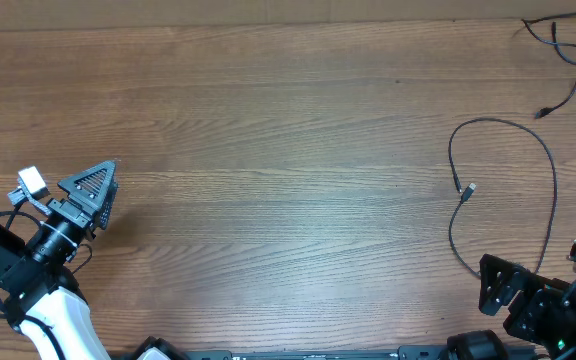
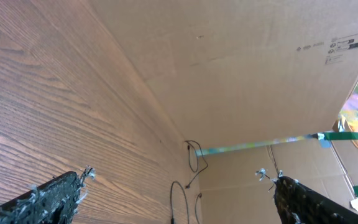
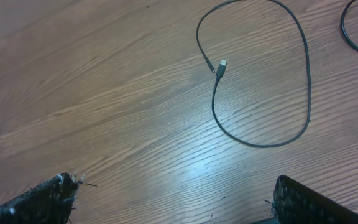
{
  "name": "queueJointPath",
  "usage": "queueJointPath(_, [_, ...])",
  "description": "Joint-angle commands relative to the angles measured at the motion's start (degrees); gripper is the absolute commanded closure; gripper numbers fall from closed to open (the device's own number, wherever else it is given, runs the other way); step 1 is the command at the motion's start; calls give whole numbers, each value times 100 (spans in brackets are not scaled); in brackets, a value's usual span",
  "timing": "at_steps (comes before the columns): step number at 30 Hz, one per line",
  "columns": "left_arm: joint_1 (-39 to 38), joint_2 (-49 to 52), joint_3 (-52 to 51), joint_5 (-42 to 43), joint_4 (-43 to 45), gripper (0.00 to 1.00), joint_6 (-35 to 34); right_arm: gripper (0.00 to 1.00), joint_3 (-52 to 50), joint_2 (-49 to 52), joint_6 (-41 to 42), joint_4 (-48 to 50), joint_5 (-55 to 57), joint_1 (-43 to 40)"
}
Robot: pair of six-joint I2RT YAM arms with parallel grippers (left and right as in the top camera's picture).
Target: Untangle cables
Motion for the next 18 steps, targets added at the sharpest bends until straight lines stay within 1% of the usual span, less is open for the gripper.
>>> queueJointPath(1, [20,-28,94,85,9,0,131,0,-28,-35,2,4,-22,39])
queueJointPath(12, [20,-28,94,85,9,0,131,0,-251,-79,0,90,-22,39])
queueJointPath(14, [20,-28,94,85,9,0,131,0,-367,-138,0,468,-22,39])
queueJointPath(18, [20,-28,94,85,9,1,131,0,-743,-376,0,2013,-22,39])
